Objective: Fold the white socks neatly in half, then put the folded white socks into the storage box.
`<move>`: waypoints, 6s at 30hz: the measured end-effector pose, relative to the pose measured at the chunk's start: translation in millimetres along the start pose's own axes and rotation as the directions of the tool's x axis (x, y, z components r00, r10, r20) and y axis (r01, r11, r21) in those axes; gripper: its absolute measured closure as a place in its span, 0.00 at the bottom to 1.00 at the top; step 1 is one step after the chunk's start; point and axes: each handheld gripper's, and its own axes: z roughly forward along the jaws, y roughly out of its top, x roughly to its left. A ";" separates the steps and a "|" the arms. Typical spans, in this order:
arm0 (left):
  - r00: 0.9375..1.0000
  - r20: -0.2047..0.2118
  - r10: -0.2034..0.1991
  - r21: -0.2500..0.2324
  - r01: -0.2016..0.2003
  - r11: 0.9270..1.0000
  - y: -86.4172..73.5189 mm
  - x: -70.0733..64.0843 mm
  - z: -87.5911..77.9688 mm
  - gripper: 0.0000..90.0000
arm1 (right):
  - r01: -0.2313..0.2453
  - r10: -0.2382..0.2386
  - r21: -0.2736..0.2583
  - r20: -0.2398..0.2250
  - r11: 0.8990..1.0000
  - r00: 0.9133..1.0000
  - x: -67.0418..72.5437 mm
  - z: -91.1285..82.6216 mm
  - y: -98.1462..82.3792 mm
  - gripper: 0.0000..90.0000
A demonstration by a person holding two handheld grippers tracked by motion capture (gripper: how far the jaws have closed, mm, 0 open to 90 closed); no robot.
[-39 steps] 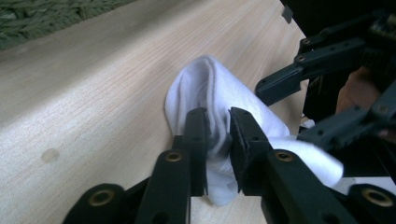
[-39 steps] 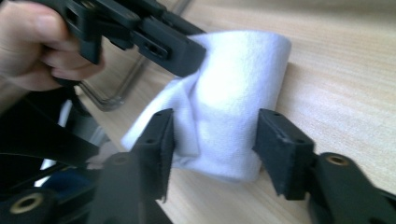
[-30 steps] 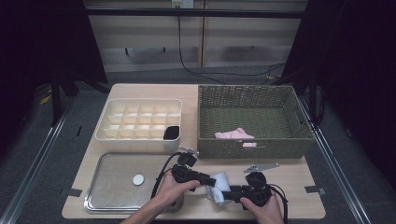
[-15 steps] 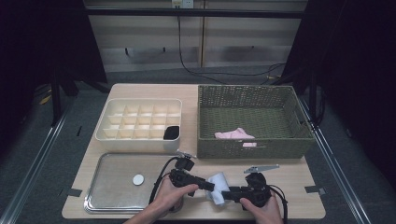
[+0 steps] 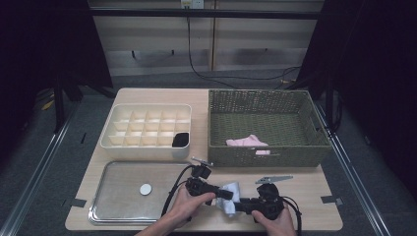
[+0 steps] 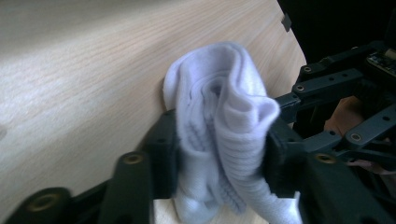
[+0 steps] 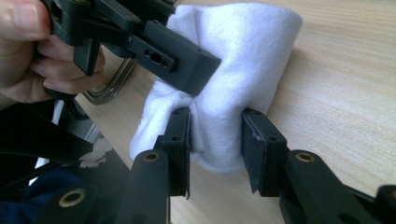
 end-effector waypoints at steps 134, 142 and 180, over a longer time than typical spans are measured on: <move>0.874 -0.474 -0.106 -0.047 0.095 0.994 118.1 61.4 -222.1 0.71 | -0.046 0.064 -0.146 0.127 0.988 0.990 -43.6 -62.5 2.4 0.34; 0.836 -0.545 -0.066 0.023 0.094 0.995 122.6 70.9 -205.2 0.71 | -0.052 0.070 -0.144 0.123 0.988 0.990 -44.4 -63.2 0.9 0.34; 0.792 -0.610 -0.008 0.222 0.181 0.958 132.6 87.0 -166.0 0.72 | -0.056 0.073 -0.132 0.125 0.990 0.989 -45.3 -59.8 0.9 0.33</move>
